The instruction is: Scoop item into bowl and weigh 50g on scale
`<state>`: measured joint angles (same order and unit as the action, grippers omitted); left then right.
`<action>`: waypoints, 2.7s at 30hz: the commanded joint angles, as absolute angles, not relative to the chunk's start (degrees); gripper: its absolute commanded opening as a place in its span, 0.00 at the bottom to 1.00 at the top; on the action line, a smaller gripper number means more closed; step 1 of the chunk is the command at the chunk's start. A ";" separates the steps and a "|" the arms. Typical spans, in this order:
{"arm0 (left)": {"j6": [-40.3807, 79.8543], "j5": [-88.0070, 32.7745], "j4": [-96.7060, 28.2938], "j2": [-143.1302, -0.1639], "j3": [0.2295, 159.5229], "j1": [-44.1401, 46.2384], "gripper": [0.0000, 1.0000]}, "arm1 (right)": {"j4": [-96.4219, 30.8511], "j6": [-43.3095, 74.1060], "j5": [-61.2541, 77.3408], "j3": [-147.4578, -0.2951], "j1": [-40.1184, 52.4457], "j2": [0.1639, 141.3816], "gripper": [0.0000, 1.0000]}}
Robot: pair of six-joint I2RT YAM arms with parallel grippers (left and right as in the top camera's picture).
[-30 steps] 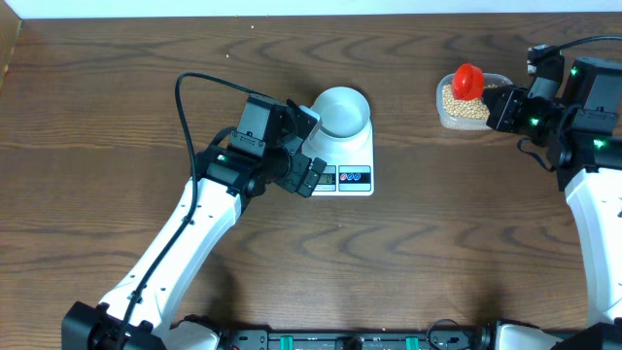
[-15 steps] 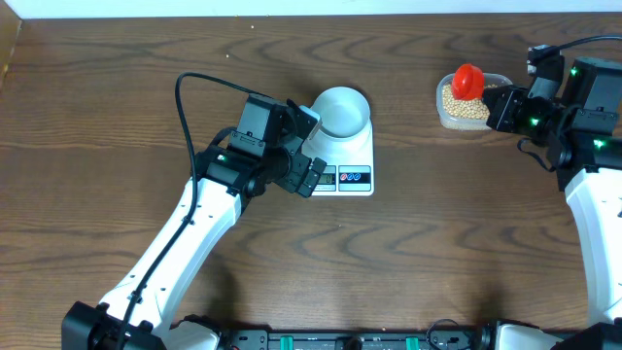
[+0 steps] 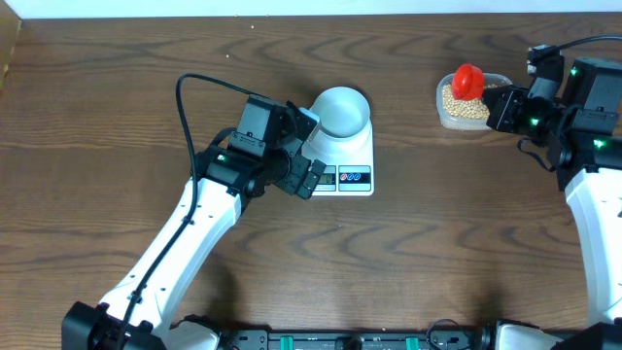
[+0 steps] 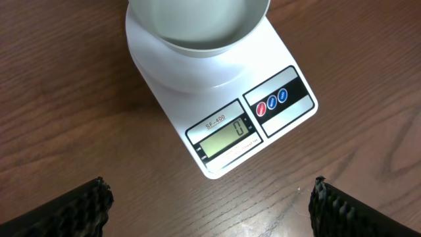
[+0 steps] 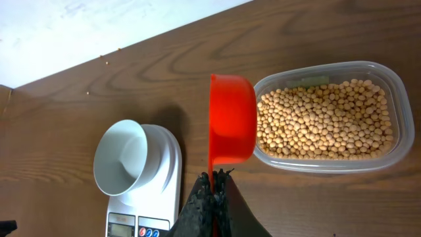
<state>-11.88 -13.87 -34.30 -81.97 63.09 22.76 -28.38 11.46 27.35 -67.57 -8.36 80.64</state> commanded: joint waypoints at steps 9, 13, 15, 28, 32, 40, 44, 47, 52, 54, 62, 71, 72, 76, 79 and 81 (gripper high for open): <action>-12.40 -14.79 -34.50 -81.97 63.09 22.63 0.98 | -28.77 10.63 27.33 -68.51 -8.54 80.79 0.01; -12.40 -14.79 -34.50 -81.97 63.09 22.63 0.98 | -28.95 10.63 27.33 -68.51 -8.54 80.79 0.01; -12.40 -14.79 -34.50 -81.97 63.09 22.63 0.98 | -29.04 10.63 27.33 -68.51 -8.54 80.79 0.01; -12.40 -14.79 -34.50 -81.97 63.09 22.63 0.98 | -35.20 10.37 28.10 -73.82 -8.54 80.79 0.01; -12.40 -14.79 -34.50 -81.97 63.09 22.63 0.98 | -38.24 10.35 24.77 -77.14 -8.60 80.79 0.01; -12.40 -14.79 -34.50 -81.97 63.09 22.63 0.98 | -48.21 8.40 12.71 -88.49 -8.71 86.48 0.01; -12.40 -14.79 -34.50 -81.97 63.09 22.63 0.98 | -49.58 6.48 12.34 -91.24 -9.32 91.02 0.01; -12.40 -14.79 -34.50 -81.97 63.09 22.63 0.98 | -49.32 4.93 12.34 -91.29 -9.80 93.69 0.01; -12.40 -14.79 -34.50 -81.97 63.09 22.63 0.98 | -48.18 1.28 12.40 -91.29 -10.59 97.73 0.01; -12.40 -14.79 -34.50 -81.97 63.09 22.63 0.98 | -47.83 -0.67 12.38 -91.29 -10.57 98.83 0.01; -12.40 -14.79 -34.50 -81.97 63.09 22.63 0.98 | -46.57 -3.49 13.72 -91.29 -11.35 103.28 0.01; -12.40 -14.79 -34.50 -81.97 63.09 22.63 0.98 | -45.78 -4.93 14.57 -91.15 -12.69 106.45 0.01; -12.40 -14.79 -34.50 -81.97 63.09 22.63 0.98 | -45.71 -4.99 15.09 -91.15 -12.71 106.67 0.01; -12.40 -14.79 -34.50 -81.97 63.09 22.63 0.98 | -45.63 -4.97 17.41 -91.15 -12.82 108.36 0.01; -12.40 -14.79 -34.50 -81.97 63.09 22.63 0.98 | -45.45 -4.97 20.27 -91.15 -12.99 109.95 0.01; -12.40 -14.79 -34.50 -81.97 63.09 22.63 0.98 | -45.19 -4.97 23.00 -91.13 -13.32 110.93 0.01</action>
<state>-11.88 -14.31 -34.35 -81.97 63.09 22.76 -45.17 -4.03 18.00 -90.28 -12.64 108.55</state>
